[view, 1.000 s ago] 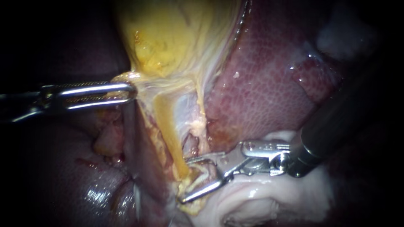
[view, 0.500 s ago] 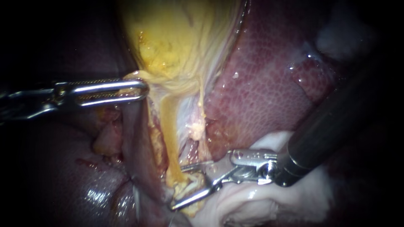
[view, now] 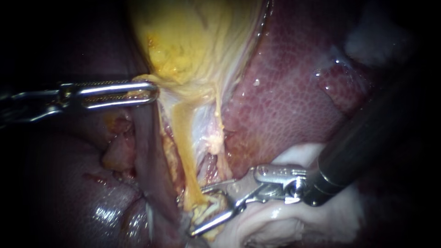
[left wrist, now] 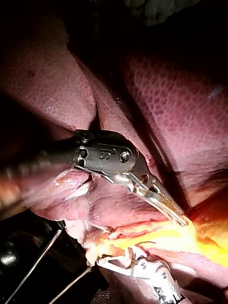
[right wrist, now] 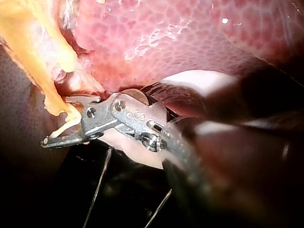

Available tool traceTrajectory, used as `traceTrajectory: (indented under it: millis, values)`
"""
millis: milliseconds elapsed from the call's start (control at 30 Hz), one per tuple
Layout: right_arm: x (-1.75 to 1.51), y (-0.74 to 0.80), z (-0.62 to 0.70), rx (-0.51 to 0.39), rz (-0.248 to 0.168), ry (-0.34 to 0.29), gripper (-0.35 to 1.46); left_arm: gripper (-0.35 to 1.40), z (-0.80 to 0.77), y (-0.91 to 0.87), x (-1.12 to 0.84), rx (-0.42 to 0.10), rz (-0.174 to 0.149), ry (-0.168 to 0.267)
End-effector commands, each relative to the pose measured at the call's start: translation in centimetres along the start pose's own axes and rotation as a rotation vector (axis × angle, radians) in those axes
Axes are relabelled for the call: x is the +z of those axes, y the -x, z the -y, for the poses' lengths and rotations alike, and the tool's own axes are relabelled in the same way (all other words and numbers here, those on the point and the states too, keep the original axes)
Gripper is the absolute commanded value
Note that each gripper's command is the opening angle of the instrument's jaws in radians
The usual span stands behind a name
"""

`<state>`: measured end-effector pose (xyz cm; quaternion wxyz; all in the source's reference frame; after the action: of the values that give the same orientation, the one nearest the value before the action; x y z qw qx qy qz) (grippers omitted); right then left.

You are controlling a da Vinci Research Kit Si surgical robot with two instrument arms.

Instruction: Clipping first clip left tube

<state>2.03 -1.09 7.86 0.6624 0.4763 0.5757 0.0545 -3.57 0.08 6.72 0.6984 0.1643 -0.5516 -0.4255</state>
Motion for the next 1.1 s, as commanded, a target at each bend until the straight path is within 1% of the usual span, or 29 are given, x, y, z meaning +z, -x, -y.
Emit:
traceTrajectory:
  millis: [33, 100, 233, 633, 667, 700, 733, 767, 800, 833, 867, 900, 967, 1100]
  values:
    - [0.01, 0.01, -0.02, 0.0, -0.001, 0.006, 0.48, -0.35, 0.02, 0.0, 0.01, 0.0, 0.0, 0.003]
    - [0.03, 0.01, -0.05, 0.0, -0.002, 0.011, 0.48, -0.35, 0.07, 0.01, 0.04, 0.0, 0.001, 0.005]
    - [0.08, 0.02, -0.06, 0.004, -0.011, 0.012, 0.48, -0.35, 0.13, 0.02, 0.07, -0.001, 0.002, 0.009]
    - [0.13, 0.04, -0.13, 0.002, -0.012, 0.009, 0.45, -0.35, 0.16, 0.01, 0.08, 0.0, 0.002, 0.008]
    - [0.13, 0.05, -0.14, 0.002, -0.011, 0.006, 0.43, -0.35, 0.17, 0.01, 0.08, 0.0, 0.002, 0.008]
    - [0.11, 0.05, -0.16, 0.026, -0.007, -0.015, 0.29, -0.35, 0.18, 0.02, 0.08, 0.0, 0.001, 0.005]
    - [0.09, 0.05, -0.17, 0.085, -0.001, -0.052, 0.08, -0.35, 0.19, 0.02, 0.08, 0.0, 0.001, 0.005]
    - [0.05, 0.06, -0.19, 0.131, 0.008, -0.065, -0.13, -0.35, 0.19, 0.02, 0.07, 0.0, 0.001, 0.005]
    - [0.03, 0.07, -0.2, 0.146, 0.008, -0.037, -0.34, -0.35, 0.2, 0.02, 0.07, 0.0, 0.001, 0.005]
    - [0.0, 0.09, -0.19, 0.148, 0.014, 0.01, -0.35, -0.35, 0.21, 0.02, 0.07, 0.0, 0.001, 0.005]
    - [-0.02, 0.12, -0.19, 0.134, 0.011, 0.052, -0.35, -0.35, 0.21, 0.02, 0.07, 0.0, 0.002, 0.005]
    - [-0.03, 0.14, -0.19, 0.128, 0.005, 0.073, -0.35, -0.35, 0.21, 0.02, 0.07, 0.0, 0.001, 0.005]
    - [-0.04, 0.18, -0.19, 0.125, 0.005, 0.077, -0.35, -0.35, 0.22, 0.02, 0.06, 0.0, 0.001, 0.005]
    - [-0.06, 0.17, -0.2, 0.126, 0.005, 0.076, -0.35, -0.35, 0.21, 0.02, 0.05, 0.0, 0.001, 0.005]
